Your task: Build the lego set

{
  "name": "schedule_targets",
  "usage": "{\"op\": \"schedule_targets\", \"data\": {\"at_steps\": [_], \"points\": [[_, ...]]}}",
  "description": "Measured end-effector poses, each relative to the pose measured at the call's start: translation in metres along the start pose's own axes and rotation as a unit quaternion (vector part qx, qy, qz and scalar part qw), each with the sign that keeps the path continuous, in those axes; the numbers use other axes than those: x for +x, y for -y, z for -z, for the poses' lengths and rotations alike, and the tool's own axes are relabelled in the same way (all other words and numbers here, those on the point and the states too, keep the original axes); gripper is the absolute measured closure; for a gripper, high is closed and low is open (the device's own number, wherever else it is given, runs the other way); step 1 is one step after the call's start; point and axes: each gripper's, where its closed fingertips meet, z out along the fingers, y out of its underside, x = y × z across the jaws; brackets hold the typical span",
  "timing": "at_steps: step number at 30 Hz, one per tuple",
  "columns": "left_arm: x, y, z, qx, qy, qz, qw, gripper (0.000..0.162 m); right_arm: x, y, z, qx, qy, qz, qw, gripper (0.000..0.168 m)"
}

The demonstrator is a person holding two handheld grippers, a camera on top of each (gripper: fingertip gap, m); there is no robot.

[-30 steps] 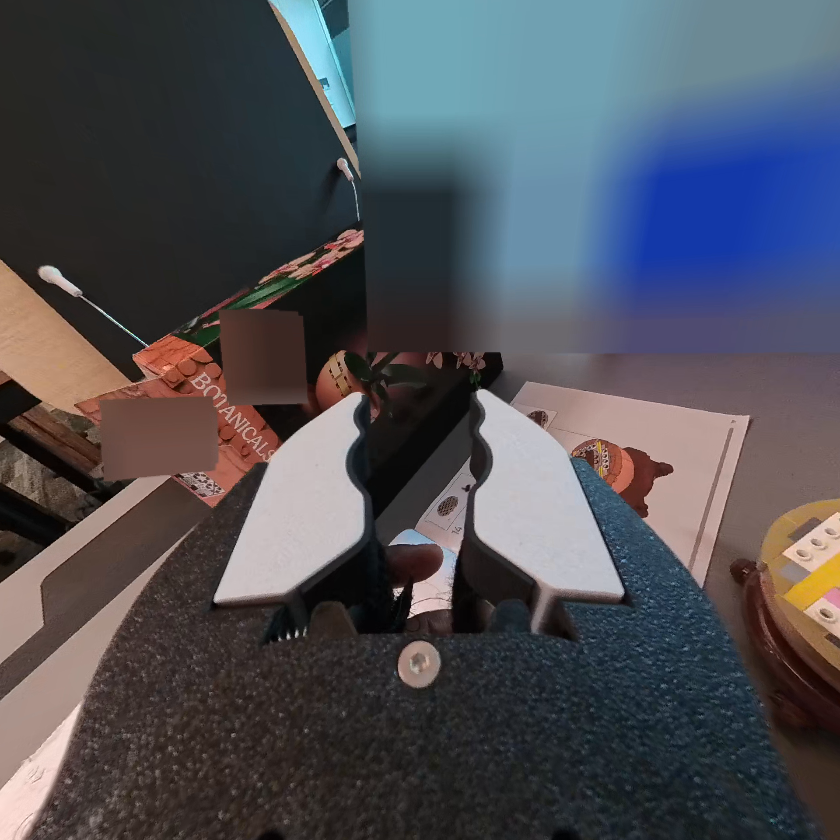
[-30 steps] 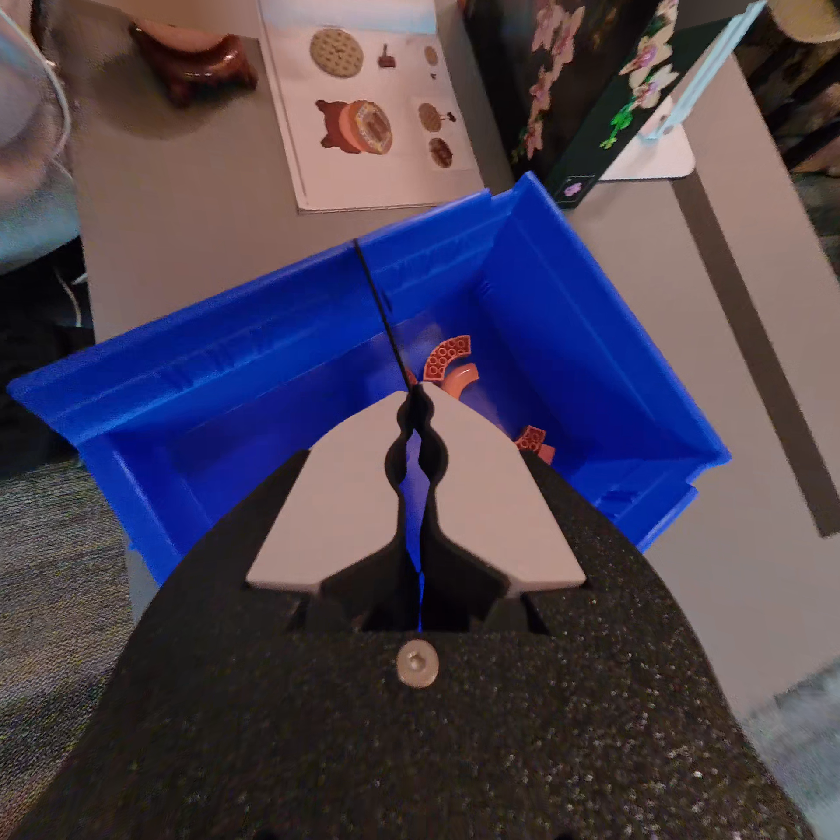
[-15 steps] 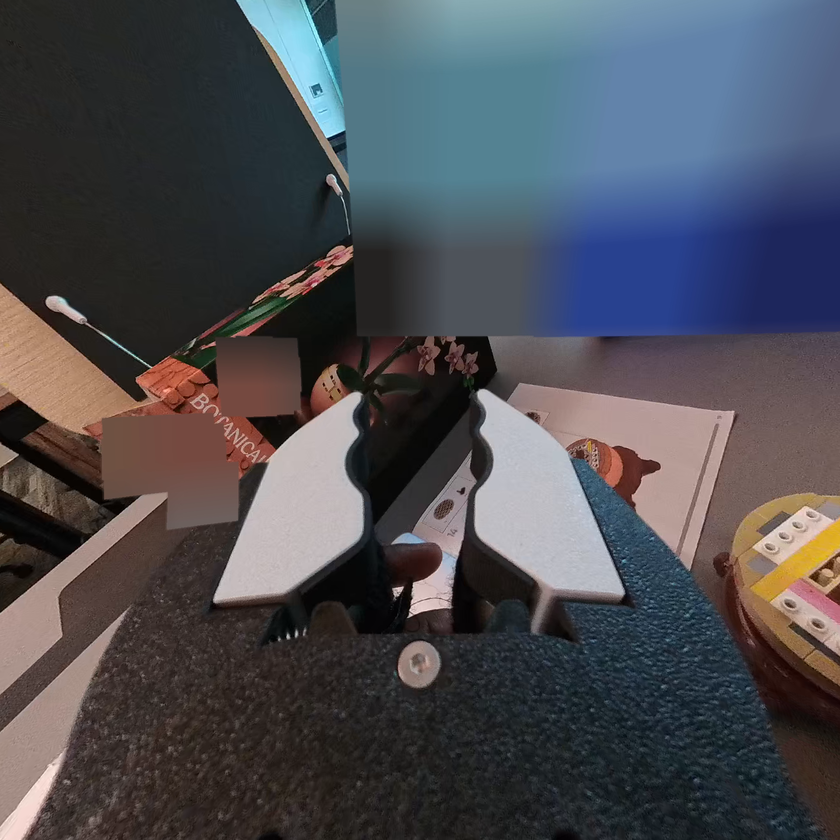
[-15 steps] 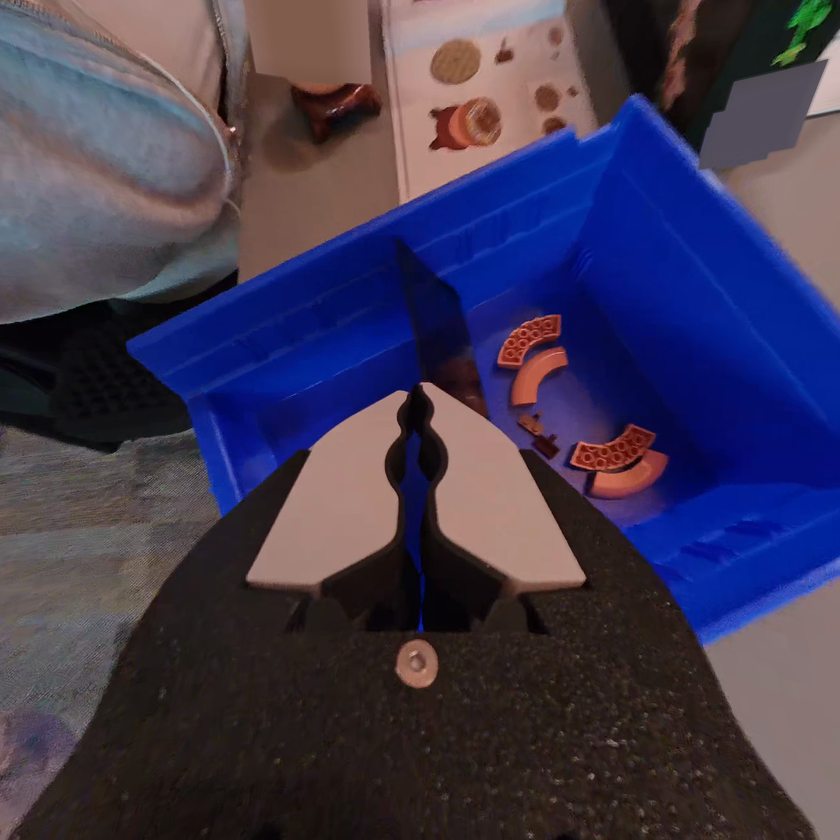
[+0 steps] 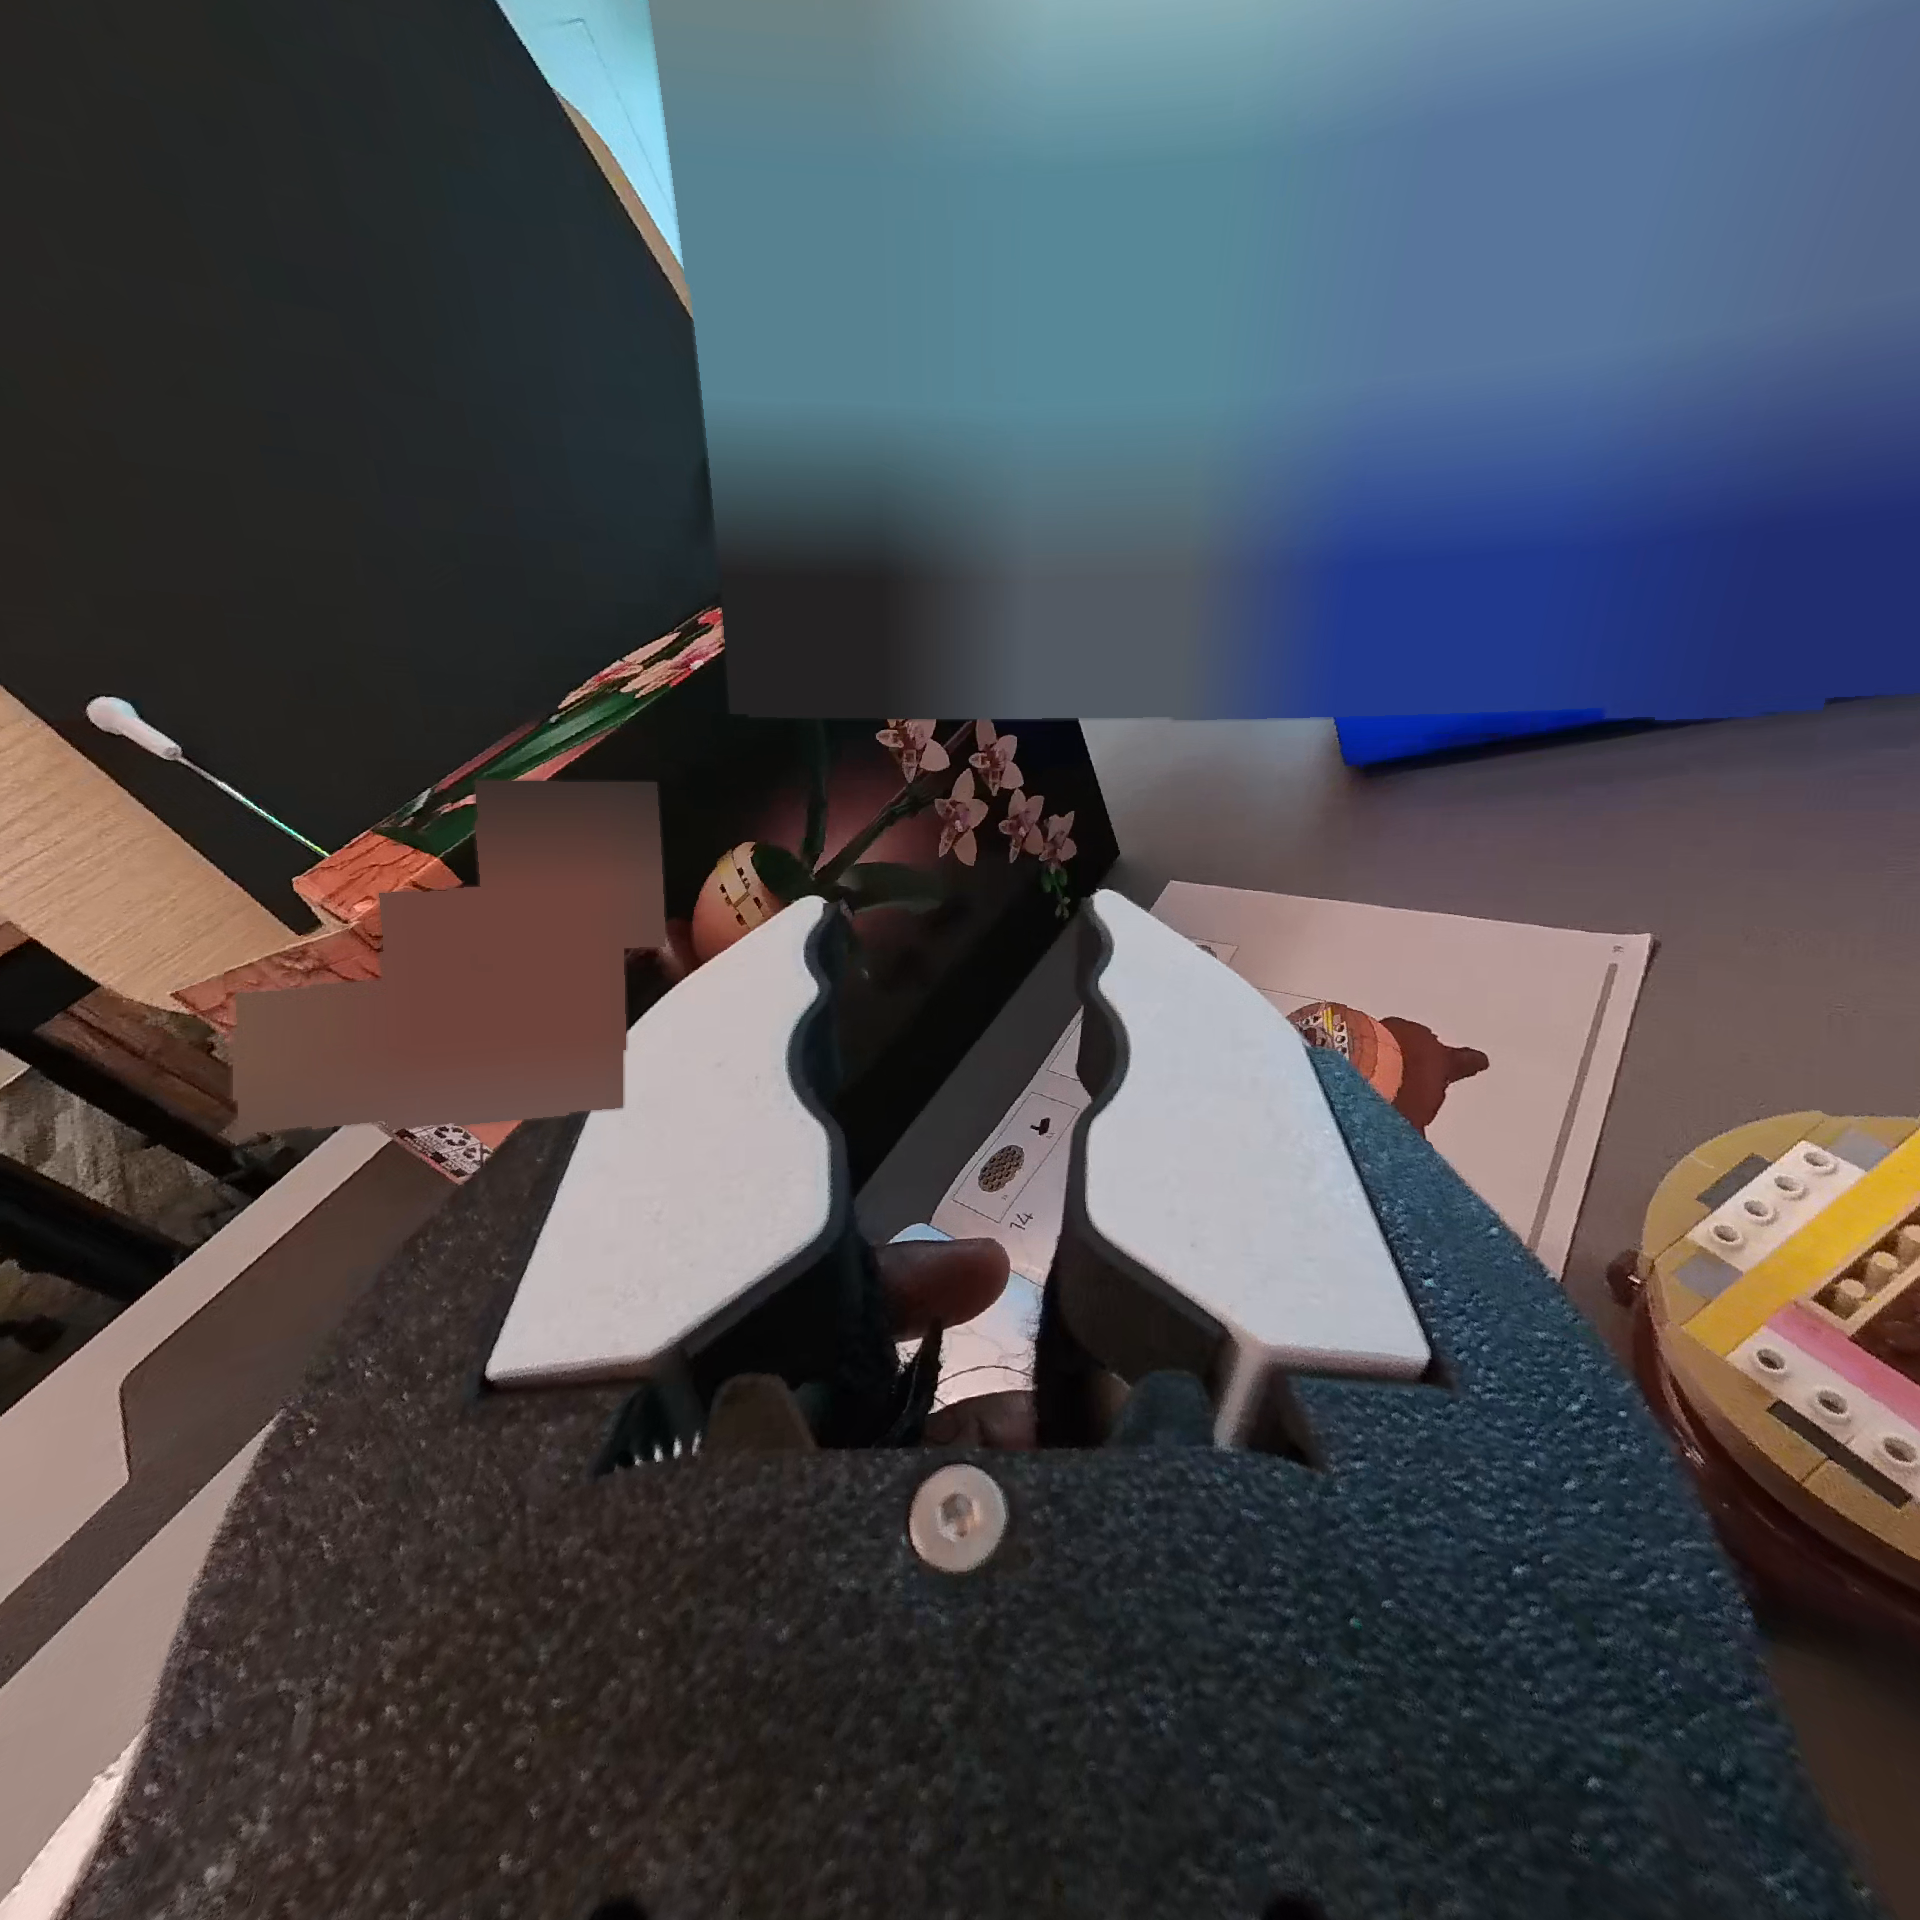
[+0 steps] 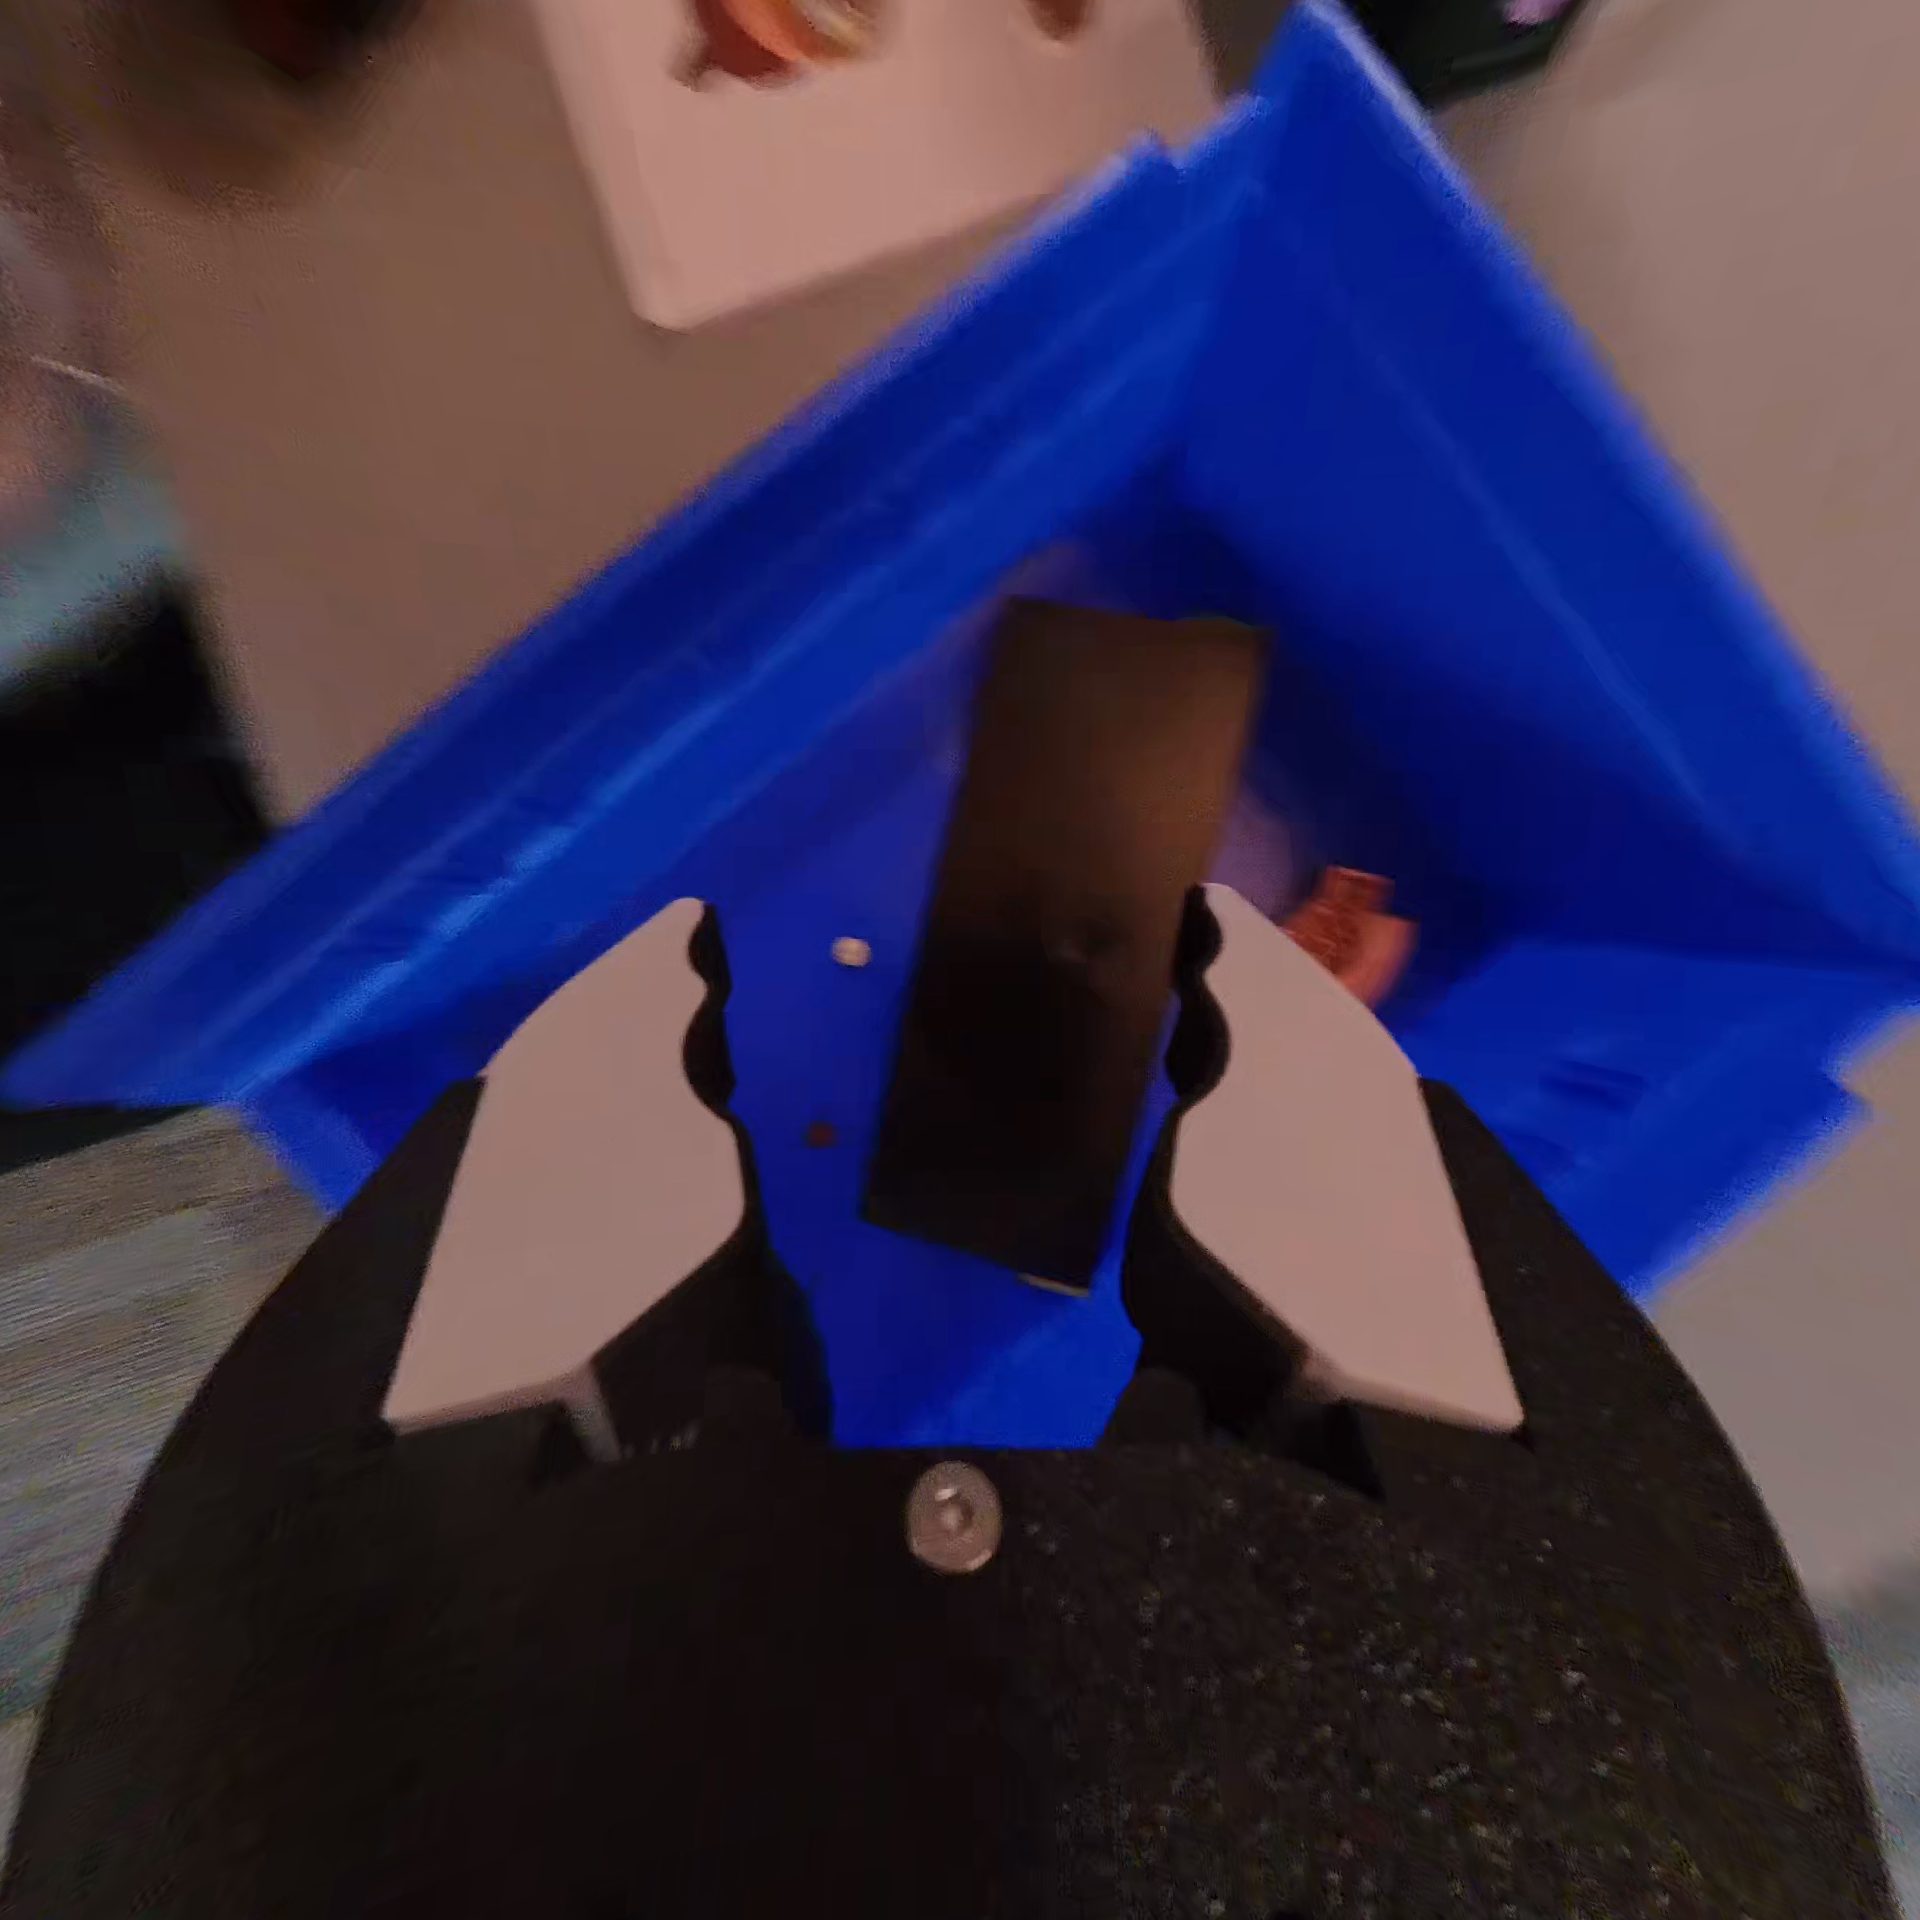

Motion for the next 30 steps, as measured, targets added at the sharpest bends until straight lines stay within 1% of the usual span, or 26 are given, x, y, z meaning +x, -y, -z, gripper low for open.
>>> {"op": "schedule_targets", "data": {"at_steps": [1, 2, 3, 4, 5, 6, 7, 8, 9, 11, 16, 18, 20, 23, 27, 30], "points": [[0.000, -0.001, 0.000, 0.000, -0.001, -0.001, 1.000, 0.119, 0.004, -0.005, -0.001, -0.015, -0.053, 0.015, 0.998, 0.075], [0.001, -0.001, 0.000, -0.001, -0.002, -0.002, 1.000, 0.119, 0.006, -0.011, -0.002, -0.025, -0.095, 0.026, 0.995, 0.077], [0.001, -0.002, 0.001, -0.001, -0.003, -0.001, 1.000, 0.119, 0.012, -0.018, -0.003, -0.025, -0.142, 0.026, 0.989, 0.095], [0.000, -0.004, 0.000, 0.000, -0.003, 0.001, 1.000, 0.119, 0.012, -0.022, -0.009, -0.009, -0.159, 0.019, 0.987, 0.107], [0.000, -0.005, 0.000, 0.002, -0.004, 0.005, 1.000, 0.119, 0.011, -0.026, -0.017, 0.001, -0.156, -0.010, 0.988, 0.113], [0.000, -0.005, -0.002, 0.004, -0.005, 0.009, 1.000, 0.119, 0.014, -0.033, -0.025, -0.004, -0.154, -0.062, 0.986, 0.107], [0.001, -0.005, -0.003, 0.005, -0.008, 0.010, 1.000, 0.119, 0.014, -0.038, -0.032, -0.018, -0.136, -0.107, 0.985, 0.090], [0.002, -0.005, -0.004, 0.005, -0.010, 0.008, 1.000, 0.119, 0.017, -0.042, -0.037, -0.032, -0.130, -0.140, 0.981, 0.079], [0.003, -0.004, -0.004, 0.006, -0.013, 0.003, 1.000, 0.119, 0.020, -0.041, -0.043, -0.033, -0.127, -0.151, 0.980, 0.075], [0.006, -0.002, -0.004, 0.009, -0.017, -0.004, 1.000, 0.119, 0.022, -0.033, -0.054, -0.027, -0.116, -0.150, 0.982, 0.081], [0.005, -0.004, 0.002, 0.008, -0.010, 0.003, 1.000, 0.118, 0.032, -0.046, -0.074, -0.091, -0.069, -0.181, 0.977, 0.075], [0.004, -0.006, 0.006, 0.006, -0.006, 0.004, 1.000, 0.118, 0.031, -0.052, -0.080, -0.109, -0.047, -0.187, 0.975, 0.075], [0.002, -0.008, 0.009, 0.005, -0.002, 0.007, 1.000, 0.118, 0.033, -0.050, -0.080, -0.103, -0.051, -0.167, 0.979, 0.088], [-0.001, -0.010, 0.010, 0.007, 0.002, 0.012, 1.000, 0.118, 0.029, -0.047, -0.080, -0.098, -0.042, -0.125, 0.986, 0.089], [-0.002, -0.009, 0.010, 0.011, 0.000, 0.010, 1.000, 0.118, 0.023, -0.044, -0.075, -0.091, -0.063, -0.036, 0.993, 0.090], [-0.002, -0.008, 0.010, 0.018, -0.004, 0.013, 1.000, 0.117, 0.018, -0.049, -0.066, -0.112, -0.077, 0.049, 0.990, 0.090]]}}
